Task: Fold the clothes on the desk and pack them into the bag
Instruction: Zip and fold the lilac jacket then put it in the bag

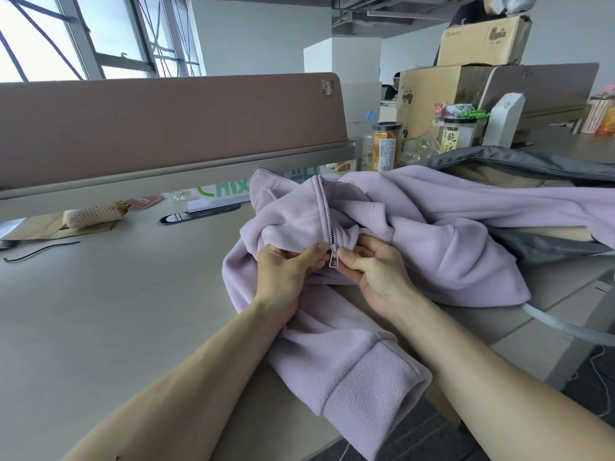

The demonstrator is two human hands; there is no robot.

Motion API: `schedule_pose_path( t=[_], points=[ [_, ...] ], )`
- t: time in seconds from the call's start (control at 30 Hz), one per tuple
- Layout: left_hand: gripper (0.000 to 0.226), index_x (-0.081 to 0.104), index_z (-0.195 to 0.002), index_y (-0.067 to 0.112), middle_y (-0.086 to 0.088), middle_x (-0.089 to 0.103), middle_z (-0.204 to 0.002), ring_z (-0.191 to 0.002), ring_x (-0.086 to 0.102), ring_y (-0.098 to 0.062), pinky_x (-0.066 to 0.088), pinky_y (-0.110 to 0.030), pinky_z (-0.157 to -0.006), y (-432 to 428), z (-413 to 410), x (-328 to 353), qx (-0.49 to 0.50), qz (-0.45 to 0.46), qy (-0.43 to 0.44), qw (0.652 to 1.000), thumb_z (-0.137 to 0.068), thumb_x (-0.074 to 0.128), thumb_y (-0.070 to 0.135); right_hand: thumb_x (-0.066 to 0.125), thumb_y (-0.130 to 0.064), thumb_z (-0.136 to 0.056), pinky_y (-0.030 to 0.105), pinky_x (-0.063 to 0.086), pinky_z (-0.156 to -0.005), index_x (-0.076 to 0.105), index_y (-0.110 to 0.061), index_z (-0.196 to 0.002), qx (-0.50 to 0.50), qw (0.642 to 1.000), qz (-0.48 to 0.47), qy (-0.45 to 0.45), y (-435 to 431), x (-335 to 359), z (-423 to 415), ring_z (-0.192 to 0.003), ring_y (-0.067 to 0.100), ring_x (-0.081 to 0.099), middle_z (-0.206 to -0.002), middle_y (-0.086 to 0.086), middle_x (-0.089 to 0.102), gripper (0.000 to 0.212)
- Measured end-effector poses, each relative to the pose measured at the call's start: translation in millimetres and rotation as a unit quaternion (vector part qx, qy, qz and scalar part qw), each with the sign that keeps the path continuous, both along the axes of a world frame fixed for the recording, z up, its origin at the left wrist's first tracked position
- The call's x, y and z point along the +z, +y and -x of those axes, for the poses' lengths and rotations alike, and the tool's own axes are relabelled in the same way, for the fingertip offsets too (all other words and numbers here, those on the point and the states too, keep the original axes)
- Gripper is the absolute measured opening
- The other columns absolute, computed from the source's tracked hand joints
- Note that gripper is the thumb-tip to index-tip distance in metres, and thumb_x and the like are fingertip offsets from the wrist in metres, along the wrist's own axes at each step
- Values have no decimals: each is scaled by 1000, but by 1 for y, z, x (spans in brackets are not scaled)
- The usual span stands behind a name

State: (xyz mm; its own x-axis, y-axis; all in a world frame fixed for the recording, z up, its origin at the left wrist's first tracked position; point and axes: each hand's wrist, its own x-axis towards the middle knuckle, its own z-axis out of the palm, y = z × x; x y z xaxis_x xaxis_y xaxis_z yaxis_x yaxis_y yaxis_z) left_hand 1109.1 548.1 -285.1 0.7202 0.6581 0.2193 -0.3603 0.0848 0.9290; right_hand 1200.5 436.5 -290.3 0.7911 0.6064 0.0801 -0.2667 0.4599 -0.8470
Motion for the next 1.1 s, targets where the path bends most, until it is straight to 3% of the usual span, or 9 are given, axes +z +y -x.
schedule_pose_path(
  t=[0.2,0.53,0.63,0.7,0.8,0.87,0.97,1.1],
  points=[
    [13,70,-69,-4,-16,68,-66,-60,64,-19,57,-28,-63,0,0,0,7,-11,7,1000,-80,77,-3,60,15,-85,24,58,-67,64,-3,-100,-4,1000,-1,7,1,1,1,-77,15,70,-89,11,69,24],
    [20,70,-63,-4,-15,67,-59,-53,61,-17,55,-25,-58,-3,0,1,1,-137,60,989,-82,73,-7,56,19,-85,22,57,-62,65,-2,-92,-25,999,-9,25,-1,1,-2,-69,15,68,-76,8,70,24],
    [20,71,-62,-2,-15,68,-60,-54,62,-18,57,-27,-60,-1,-1,0,-3,-134,75,988,-82,73,-6,59,17,-85,24,58,-66,64,-2,-95,-33,999,-2,14,-2,3,0,-71,16,69,-81,11,70,22],
    [17,72,-65,-4,-15,69,-61,-54,63,-17,56,-27,-60,-2,1,2,-10,-117,83,990,-82,74,-6,68,10,-83,30,60,-69,61,-4,-101,-81,995,51,-23,-3,3,2,-73,19,70,-90,18,68,24],
    [18,70,-65,-3,-15,67,-61,-56,65,-20,56,-29,-62,-6,11,9,-11,-73,73,995,-82,73,-7,84,-26,-75,42,61,-66,53,-21,-93,-218,938,192,-187,-10,-2,16,-72,23,72,-87,11,69,36],
    [12,72,-71,-8,-22,71,-73,-70,71,-30,58,-35,-71,-10,20,14,-39,-38,65,996,-83,71,-5,80,-44,-72,32,58,-71,55,-30,-90,-231,875,259,-337,-20,2,31,-78,12,69,-86,-2,69,34],
    [13,73,-84,-12,-30,72,-90,-91,72,-41,57,-44,-88,-18,36,25,-95,-17,49,994,-86,69,0,81,-36,-76,21,53,-76,65,-30,-109,-161,829,277,-459,-37,13,50,-85,7,66,-93,-10,67,37],
    [15,73,-71,-8,-24,72,-78,-76,71,-31,57,-30,-74,-31,66,36,-79,-44,66,994,-85,70,-3,73,-15,-86,26,48,-63,74,-11,-91,-214,721,268,-602,-56,45,64,-67,12,59,-76,0,66,7]
  ],
)
